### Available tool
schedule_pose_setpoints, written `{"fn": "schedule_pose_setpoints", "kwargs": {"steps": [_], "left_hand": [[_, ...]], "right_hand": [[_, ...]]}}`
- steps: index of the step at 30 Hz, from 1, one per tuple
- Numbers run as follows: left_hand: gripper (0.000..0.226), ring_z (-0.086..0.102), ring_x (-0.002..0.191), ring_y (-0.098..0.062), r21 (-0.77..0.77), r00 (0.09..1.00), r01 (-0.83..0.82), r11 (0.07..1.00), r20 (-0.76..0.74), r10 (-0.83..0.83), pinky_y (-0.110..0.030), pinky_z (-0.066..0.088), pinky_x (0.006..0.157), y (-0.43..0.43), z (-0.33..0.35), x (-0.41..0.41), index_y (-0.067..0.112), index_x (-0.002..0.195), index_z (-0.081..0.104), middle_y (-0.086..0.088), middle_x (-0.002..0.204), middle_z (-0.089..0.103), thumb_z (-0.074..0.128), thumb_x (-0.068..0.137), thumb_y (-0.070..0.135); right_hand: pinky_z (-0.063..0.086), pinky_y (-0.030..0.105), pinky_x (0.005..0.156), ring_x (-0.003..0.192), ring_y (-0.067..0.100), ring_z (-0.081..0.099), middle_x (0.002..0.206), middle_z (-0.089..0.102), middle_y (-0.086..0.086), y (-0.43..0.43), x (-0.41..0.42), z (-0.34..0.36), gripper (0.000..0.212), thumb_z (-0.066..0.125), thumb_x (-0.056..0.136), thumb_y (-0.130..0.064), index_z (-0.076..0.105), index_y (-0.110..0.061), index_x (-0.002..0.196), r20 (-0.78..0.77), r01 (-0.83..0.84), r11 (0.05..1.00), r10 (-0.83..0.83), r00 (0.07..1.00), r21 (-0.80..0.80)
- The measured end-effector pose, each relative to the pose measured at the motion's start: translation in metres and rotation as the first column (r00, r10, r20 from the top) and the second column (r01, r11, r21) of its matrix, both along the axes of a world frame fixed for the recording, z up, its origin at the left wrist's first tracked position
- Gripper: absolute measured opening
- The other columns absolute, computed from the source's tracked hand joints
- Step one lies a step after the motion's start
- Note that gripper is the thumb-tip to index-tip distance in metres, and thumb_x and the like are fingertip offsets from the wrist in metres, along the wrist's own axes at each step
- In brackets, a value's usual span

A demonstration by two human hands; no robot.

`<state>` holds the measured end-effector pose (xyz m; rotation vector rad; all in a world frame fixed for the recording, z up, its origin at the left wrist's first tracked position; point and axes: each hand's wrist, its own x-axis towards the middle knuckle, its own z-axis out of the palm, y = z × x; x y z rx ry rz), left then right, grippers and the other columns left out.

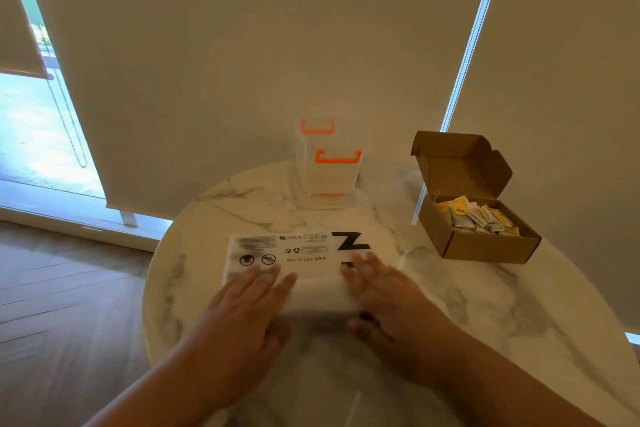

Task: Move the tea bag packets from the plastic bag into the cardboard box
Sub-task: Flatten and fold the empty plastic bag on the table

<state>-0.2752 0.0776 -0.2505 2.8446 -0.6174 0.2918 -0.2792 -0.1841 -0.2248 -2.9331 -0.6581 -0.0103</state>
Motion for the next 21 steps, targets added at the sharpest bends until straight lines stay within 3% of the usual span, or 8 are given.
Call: {"fn": "schedule_pose_setpoints", "kwargs": {"steps": [2, 3, 6, 11, 14, 16, 18, 21], "left_hand": [[0.105, -0.004, 0.15, -0.014, 0.087, 0.98, 0.0, 0.996, -0.198, 0.017, -0.029, -0.001, 0.119, -0.003, -0.003, 0.0, 0.039, 0.154, 0.001, 0.01, 0.161, -0.006, -0.023, 0.06, 0.083], [0.112, -0.011, 0.149, -0.014, 0.122, 0.966, -0.017, 0.992, -0.253, 0.048, -0.032, -0.004, 0.119, -0.002, -0.004, 0.001, 0.039, 0.153, -0.006, 0.01, 0.161, -0.013, -0.029, 0.051, 0.08], [0.113, -0.013, 0.149, -0.015, 0.167, 0.963, -0.013, 0.986, -0.264, 0.058, -0.037, -0.005, 0.12, -0.003, -0.004, 0.004, 0.038, 0.153, -0.009, 0.008, 0.162, -0.014, -0.027, 0.049, 0.078], [0.094, -0.012, 0.149, -0.015, 0.172, 0.967, -0.009, 0.985, -0.25, 0.052, -0.036, -0.006, 0.12, -0.003, -0.007, 0.006, 0.038, 0.153, -0.008, 0.009, 0.161, -0.014, -0.013, 0.068, 0.079], [0.077, 0.005, 0.15, -0.01, -0.045, 0.963, 0.017, 0.999, -0.268, -0.028, -0.026, 0.002, 0.12, 0.008, -0.005, 0.007, 0.039, 0.152, 0.014, 0.011, 0.162, 0.005, 0.023, 0.079, 0.063], [0.057, 0.041, 0.129, 0.006, -0.324, 0.947, -0.035, 0.945, -0.314, -0.073, -0.017, 0.035, 0.109, 0.025, 0.005, 0.004, 0.046, 0.132, 0.043, 0.026, 0.144, 0.039, 0.053, 0.077, 0.036], [0.052, 0.05, 0.103, 0.013, -0.344, 0.965, -0.027, 0.938, -0.256, -0.066, -0.008, 0.045, 0.082, 0.041, 0.011, -0.002, 0.048, 0.114, 0.051, 0.034, 0.12, 0.046, 0.058, 0.068, 0.025], [0.057, 0.049, 0.104, 0.018, -0.35, 0.979, -0.025, 0.936, -0.197, -0.048, -0.001, 0.039, 0.081, 0.059, 0.005, -0.002, 0.047, 0.115, 0.057, 0.034, 0.121, 0.049, 0.059, 0.064, 0.022]], "right_hand": [[-0.012, 0.03, 0.118, 0.147, 0.01, -0.019, 0.161, -0.015, -0.011, 0.004, 0.005, -0.011, 0.08, 0.021, 0.091, -0.073, -0.008, -0.034, 0.154, -0.116, -0.042, 0.993, 0.029, 0.993, -0.11], [-0.011, 0.032, 0.119, 0.148, 0.01, -0.018, 0.162, -0.013, -0.009, 0.005, 0.007, -0.015, 0.086, 0.017, 0.086, -0.079, -0.008, -0.034, 0.155, -0.146, -0.037, 0.991, 0.018, 0.989, -0.125], [-0.007, 0.035, 0.122, 0.148, 0.01, -0.016, 0.162, -0.013, -0.01, 0.002, 0.011, -0.019, 0.096, 0.008, 0.075, -0.086, -0.009, -0.035, 0.154, -0.162, -0.037, 0.992, 0.017, 0.987, -0.122], [-0.008, 0.03, 0.12, 0.148, 0.008, -0.013, 0.163, -0.01, -0.011, 0.002, 0.012, -0.017, 0.095, 0.006, 0.075, -0.085, -0.005, -0.035, 0.155, -0.172, -0.05, 0.994, 0.033, 0.985, -0.096], [0.003, 0.022, 0.118, 0.147, 0.001, 0.002, 0.16, 0.005, -0.02, -0.011, 0.01, -0.013, 0.077, 0.046, 0.091, -0.063, 0.009, -0.04, 0.155, -0.195, 0.053, 0.992, -0.029, 0.98, 0.118], [0.019, 0.021, 0.117, 0.142, -0.001, 0.021, 0.153, 0.023, -0.025, -0.025, 0.009, -0.011, 0.076, 0.063, 0.086, -0.045, 0.022, -0.046, 0.15, -0.201, 0.154, 0.951, -0.102, 0.974, 0.267], [0.024, 0.012, 0.111, 0.133, -0.004, 0.033, 0.142, 0.035, -0.027, -0.036, 0.009, -0.01, 0.068, 0.066, 0.084, -0.037, 0.034, -0.047, 0.143, -0.162, 0.156, 0.955, -0.118, 0.98, 0.25], [0.018, -0.01, 0.088, 0.112, -0.018, 0.038, 0.127, 0.038, -0.029, -0.041, 0.01, -0.004, 0.062, 0.064, 0.083, -0.024, 0.042, -0.043, 0.138, -0.146, 0.124, 0.97, -0.095, 0.985, 0.208]]}}
